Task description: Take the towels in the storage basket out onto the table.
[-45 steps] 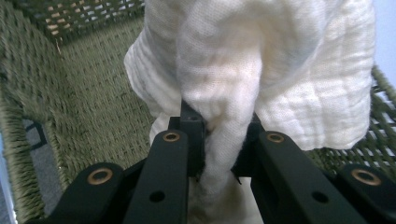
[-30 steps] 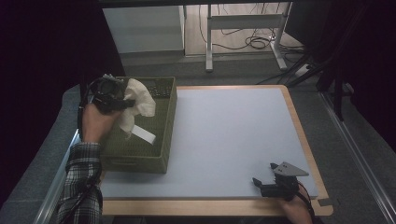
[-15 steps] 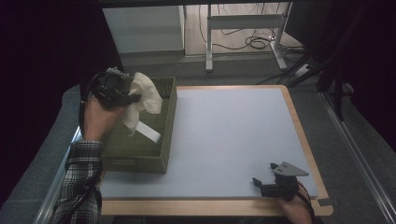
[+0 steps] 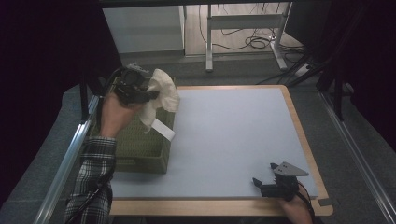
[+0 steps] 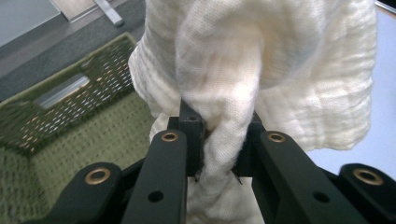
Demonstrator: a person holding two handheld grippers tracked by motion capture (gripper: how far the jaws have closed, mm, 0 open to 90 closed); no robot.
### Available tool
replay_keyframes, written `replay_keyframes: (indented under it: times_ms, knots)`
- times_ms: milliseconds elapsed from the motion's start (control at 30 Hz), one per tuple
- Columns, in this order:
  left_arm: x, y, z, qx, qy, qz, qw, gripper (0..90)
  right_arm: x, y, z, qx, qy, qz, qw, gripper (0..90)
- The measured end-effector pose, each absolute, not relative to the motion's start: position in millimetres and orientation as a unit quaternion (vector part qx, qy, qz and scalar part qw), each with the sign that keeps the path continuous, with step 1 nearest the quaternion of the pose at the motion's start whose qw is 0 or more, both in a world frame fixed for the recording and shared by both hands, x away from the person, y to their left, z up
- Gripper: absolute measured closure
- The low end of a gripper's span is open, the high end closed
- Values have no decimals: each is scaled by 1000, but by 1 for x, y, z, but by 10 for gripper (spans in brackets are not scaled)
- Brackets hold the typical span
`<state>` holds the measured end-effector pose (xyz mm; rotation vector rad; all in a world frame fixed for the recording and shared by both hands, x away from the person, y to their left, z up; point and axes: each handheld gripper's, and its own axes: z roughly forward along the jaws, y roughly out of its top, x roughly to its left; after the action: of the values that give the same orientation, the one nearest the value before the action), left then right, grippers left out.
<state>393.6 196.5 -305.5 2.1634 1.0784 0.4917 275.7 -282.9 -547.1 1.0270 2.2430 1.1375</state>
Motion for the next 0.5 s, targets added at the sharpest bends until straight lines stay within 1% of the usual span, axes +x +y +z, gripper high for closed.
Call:
replay_keyframes:
  times_ms: [267, 500]
  knots:
    - [399, 170, -308, 836, 392, 177, 341, 786, 276, -283, -547, 370, 807, 409, 210, 70]
    - [405, 141, -319, 851, 373, 166, 331, 785, 276, -283, -547, 370, 807, 409, 210, 70]
